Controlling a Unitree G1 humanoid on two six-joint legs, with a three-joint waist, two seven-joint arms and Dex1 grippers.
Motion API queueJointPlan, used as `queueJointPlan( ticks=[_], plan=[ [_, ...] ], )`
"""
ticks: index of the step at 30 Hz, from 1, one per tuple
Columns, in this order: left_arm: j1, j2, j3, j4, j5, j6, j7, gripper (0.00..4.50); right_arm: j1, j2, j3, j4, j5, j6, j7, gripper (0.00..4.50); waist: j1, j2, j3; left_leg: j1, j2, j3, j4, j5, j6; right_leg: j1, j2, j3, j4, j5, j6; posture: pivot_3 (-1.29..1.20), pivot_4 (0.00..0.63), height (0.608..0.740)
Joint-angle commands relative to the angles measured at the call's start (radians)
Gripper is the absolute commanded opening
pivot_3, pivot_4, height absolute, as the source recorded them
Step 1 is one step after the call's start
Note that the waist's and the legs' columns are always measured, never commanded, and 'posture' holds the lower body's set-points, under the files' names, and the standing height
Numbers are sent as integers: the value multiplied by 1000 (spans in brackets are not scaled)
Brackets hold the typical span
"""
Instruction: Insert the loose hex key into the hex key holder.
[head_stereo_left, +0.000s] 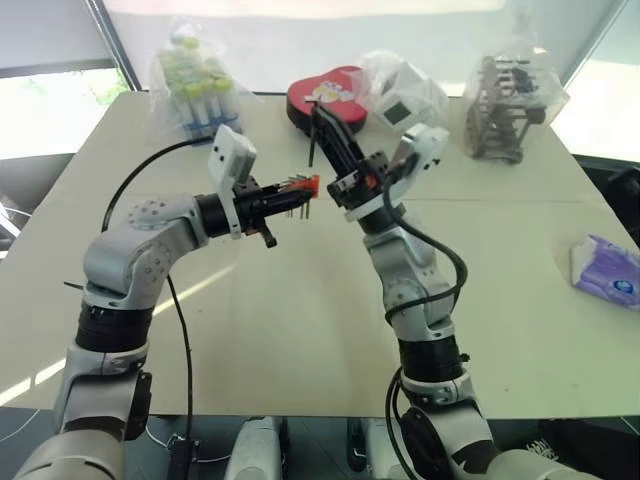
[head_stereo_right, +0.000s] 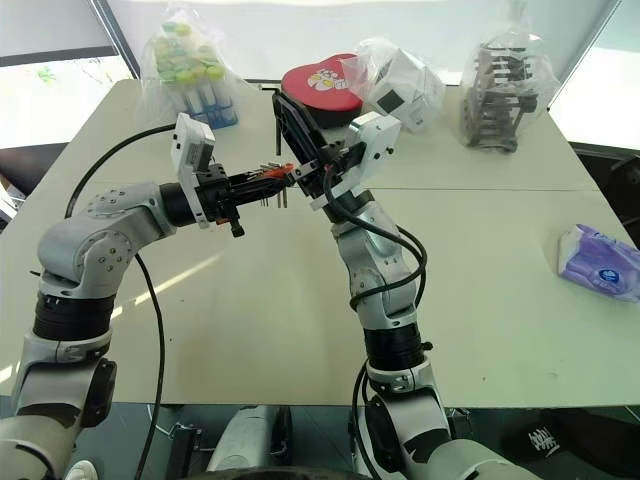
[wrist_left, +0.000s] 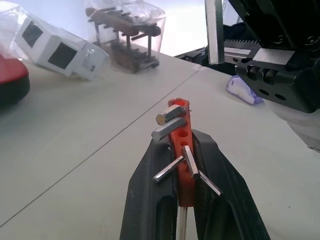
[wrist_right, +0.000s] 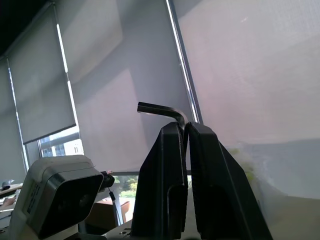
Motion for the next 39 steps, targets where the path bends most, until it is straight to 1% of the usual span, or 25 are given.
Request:
queueJointPlan(
  ticks=[1, 13, 21, 27, 30, 31, 36, 37, 39],
  plan=[
    [-23, -3, 25, -31, -10, -11, -3, 0, -2, 1, -1, 4, -10, -39, 0, 25, -1, 0, 0, 0, 0, 0, 0, 0, 0, 0, 0, 0, 0, 0, 0, 0, 150, 740],
    [-18, -16, 40, -45, -18, -10, 15, 0, 10, -19, -3, 79, -57, -116, 5, 25, -2, 0, 0, 0, 0, 0, 0, 0, 0, 0, 0, 0, 0, 0, 0, 0, 150, 740],
    [-29, -27, 51, -40, -27, -4, 26, 0, 10, -21, -1, 88, -65, -132, 6, 25, -1, 0, 0, 0, 0, 0, 0, 0, 0, 0, 0, 0, 0, 0, 0, 0, 150, 740],
    [-39, -32, 53, -26, -21, -7, 28, 0, 27, -43, 24, 64, -83, -134, 28, 25, -1, 0, 0, 0, 0, 0, 0, 0, 0, 0, 0, 0, 0, 0, 0, 0, 150, 740],
    [-45, -36, 52, -15, -15, -14, 28, 0, 42, -61, 34, 44, -91, -131, 37, 1087, -1, 0, 0, 0, 0, 0, 0, 0, 0, 0, 0, 0, 0, 0, 0, 0, 150, 740],
    [-46, -37, 51, -13, -14, -15, 28, 0, 47, -66, 36, 39, -92, -130, 38, 1531, -1, 0, 0, 0, 0, 0, 0, 0, 0, 0, 0, 0, 0, 0, 0, 0, 150, 740],
    [-51, -49, 48, -2, -3, -26, 32, 0, 94, -116, 44, -18, -94, -106, 55, 4070, 0, 0, 0, 0, 0, 0, 0, 0, 0, 0, 0, 0, 0, 0, 0, 0, 150, 740],
    [-50, -51, 46, -1, -1, -28, 32, 0, 109, -132, 43, -45, -80, -87, 63, 4457, 0, 0, 0, 0, 0, 0, 0, 0, 0, 0, 0, 0, 0, 0, 0, 0, 150, 740],
    [-48, -55, 43, -1, 3, -30, 33, 0, 151, -182, 25, -124, -33, -24, 79, 4457, 2, 0, 0, 0, 0, 0, 0, 0, 0, 0, 0, 0, 0, 0, 0, 0, 150, 740]
  ],
)
